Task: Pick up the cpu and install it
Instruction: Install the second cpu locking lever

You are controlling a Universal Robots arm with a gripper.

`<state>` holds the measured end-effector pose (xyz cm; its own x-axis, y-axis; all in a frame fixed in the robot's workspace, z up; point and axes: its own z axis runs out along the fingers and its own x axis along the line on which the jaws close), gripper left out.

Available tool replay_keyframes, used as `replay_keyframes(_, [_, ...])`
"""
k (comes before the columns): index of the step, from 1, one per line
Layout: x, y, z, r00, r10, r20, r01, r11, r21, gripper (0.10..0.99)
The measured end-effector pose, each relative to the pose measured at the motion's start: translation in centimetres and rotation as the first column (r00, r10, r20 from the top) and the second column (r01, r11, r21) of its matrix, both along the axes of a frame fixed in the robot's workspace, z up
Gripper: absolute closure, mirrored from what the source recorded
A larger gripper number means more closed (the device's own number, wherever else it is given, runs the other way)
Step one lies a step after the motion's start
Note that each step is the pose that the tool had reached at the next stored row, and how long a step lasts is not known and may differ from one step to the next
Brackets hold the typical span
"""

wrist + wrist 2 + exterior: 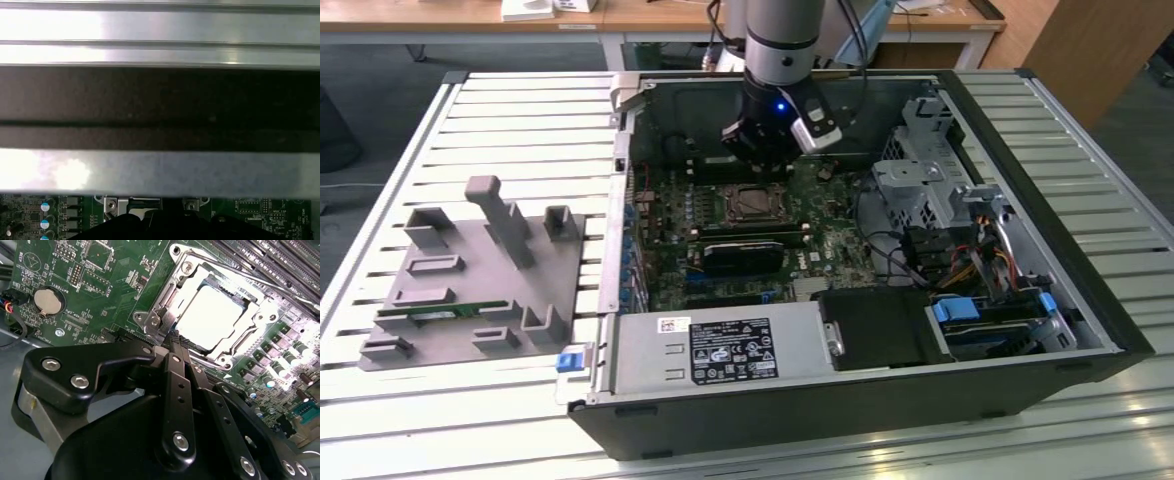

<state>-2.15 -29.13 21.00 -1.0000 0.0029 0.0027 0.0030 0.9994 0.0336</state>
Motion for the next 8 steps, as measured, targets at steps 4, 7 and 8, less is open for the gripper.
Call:
replay_keyframes(4, [0.0, -0.2, 0.0, 1.0, 0.0, 0.0, 0.0, 1.0, 0.0, 0.98])
replay_keyframes(7, [0.0, -0.37, 0.0, 1.0, 0.0, 0.0, 0.0, 1.0, 0.0, 0.98])
replay_keyframes(8, [0.0, -0.44, 0.0, 1.0, 0.0, 0.0, 0.0, 1.0, 0.0, 0.98])
